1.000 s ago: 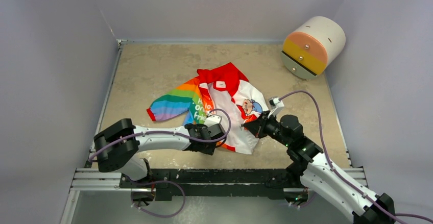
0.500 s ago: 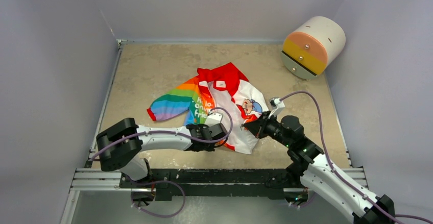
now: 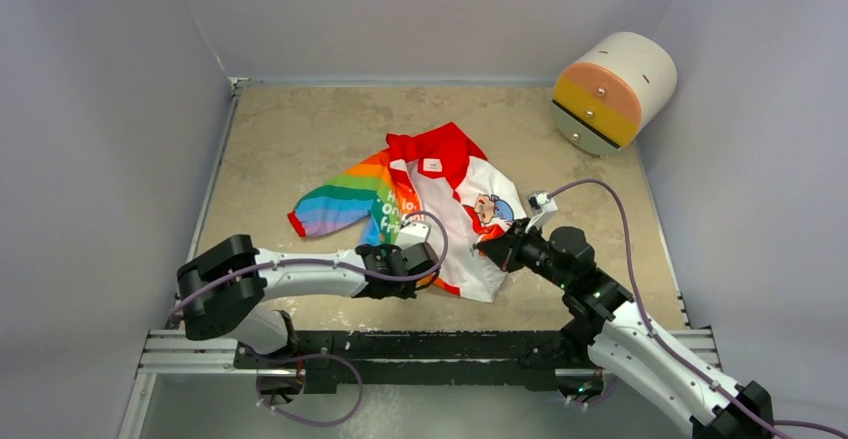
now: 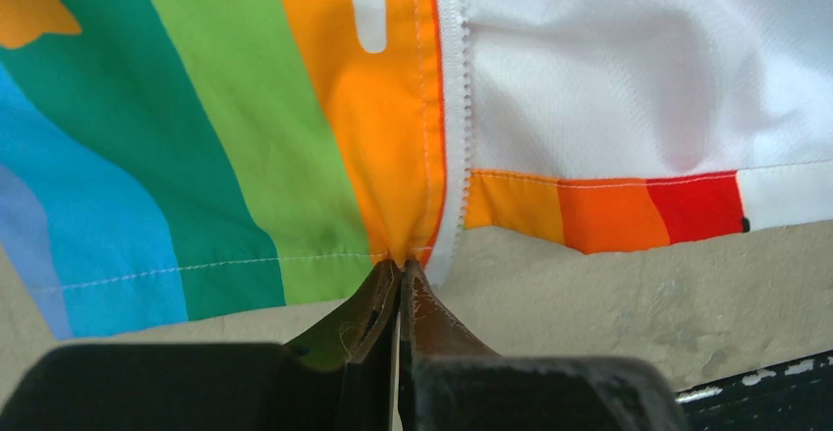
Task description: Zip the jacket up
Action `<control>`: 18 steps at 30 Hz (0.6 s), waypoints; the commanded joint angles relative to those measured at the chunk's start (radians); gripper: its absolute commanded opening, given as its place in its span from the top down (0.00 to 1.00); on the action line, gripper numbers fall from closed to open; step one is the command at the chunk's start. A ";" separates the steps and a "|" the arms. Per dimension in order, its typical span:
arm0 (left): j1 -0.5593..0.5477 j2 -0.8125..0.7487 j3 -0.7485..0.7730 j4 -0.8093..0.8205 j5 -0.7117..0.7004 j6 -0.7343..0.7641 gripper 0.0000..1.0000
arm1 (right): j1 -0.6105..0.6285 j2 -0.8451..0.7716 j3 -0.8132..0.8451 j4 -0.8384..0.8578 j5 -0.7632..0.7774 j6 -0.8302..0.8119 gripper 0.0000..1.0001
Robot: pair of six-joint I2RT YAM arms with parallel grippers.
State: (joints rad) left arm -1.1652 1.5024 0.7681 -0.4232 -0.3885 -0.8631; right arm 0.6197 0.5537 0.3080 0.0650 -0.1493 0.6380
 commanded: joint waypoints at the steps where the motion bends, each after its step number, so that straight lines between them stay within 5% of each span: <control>1: 0.014 -0.103 -0.001 -0.071 -0.013 -0.027 1.00 | -0.004 -0.008 0.013 0.044 -0.021 0.008 1.00; 18: 0.101 -0.400 0.000 0.043 -0.028 -0.070 1.00 | -0.005 0.064 -0.028 0.371 -0.201 -0.017 1.00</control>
State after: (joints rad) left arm -1.0863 1.1633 0.7609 -0.4797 -0.4133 -0.9001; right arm 0.6197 0.5911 0.2916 0.2527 -0.2562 0.6350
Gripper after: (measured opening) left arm 0.008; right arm 0.012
